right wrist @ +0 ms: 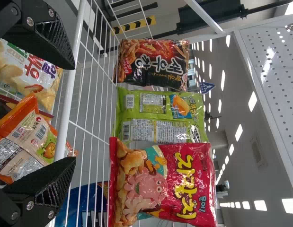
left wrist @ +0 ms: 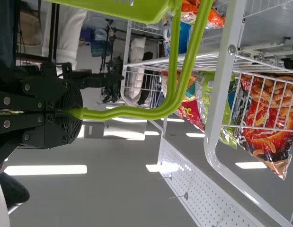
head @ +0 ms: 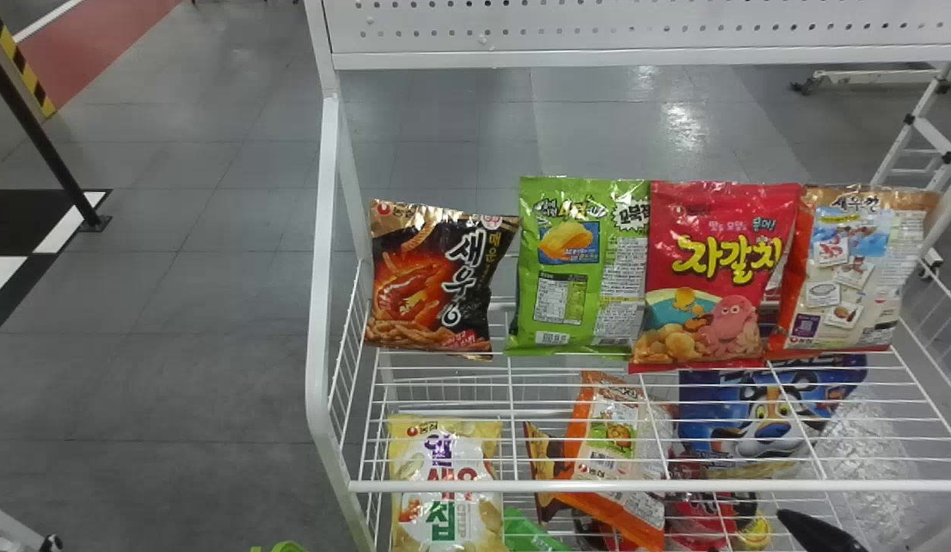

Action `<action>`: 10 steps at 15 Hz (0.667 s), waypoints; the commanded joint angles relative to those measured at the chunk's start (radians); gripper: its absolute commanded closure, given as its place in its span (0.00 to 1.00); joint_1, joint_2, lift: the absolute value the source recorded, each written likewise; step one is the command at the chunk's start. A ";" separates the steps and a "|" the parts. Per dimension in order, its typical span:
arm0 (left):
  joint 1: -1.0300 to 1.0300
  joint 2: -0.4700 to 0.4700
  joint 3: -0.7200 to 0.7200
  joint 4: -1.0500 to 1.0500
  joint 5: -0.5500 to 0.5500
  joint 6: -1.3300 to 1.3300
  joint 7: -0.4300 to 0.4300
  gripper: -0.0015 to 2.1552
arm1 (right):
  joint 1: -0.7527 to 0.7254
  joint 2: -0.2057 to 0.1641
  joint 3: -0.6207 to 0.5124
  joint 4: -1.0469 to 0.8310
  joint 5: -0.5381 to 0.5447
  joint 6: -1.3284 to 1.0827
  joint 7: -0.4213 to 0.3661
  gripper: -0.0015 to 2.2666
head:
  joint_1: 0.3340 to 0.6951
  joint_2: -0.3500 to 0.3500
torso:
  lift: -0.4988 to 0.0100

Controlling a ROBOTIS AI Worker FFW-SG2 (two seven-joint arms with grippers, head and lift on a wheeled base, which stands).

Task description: Hold basket handle with left hand then pick spicy shrimp crackers with right hand and place into basket

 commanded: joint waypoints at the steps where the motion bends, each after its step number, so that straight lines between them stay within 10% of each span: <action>1: 0.000 -0.001 0.000 0.000 0.000 0.001 -0.013 1.00 | 0.000 0.001 0.002 0.000 0.000 0.000 0.000 0.06 | 1.00 0.55 | 0.96; 10: 0.002 -0.001 0.000 0.000 0.000 0.001 -0.013 1.00 | 0.002 0.001 0.006 0.000 0.000 0.000 0.000 0.06 | 1.00 0.55 | 0.96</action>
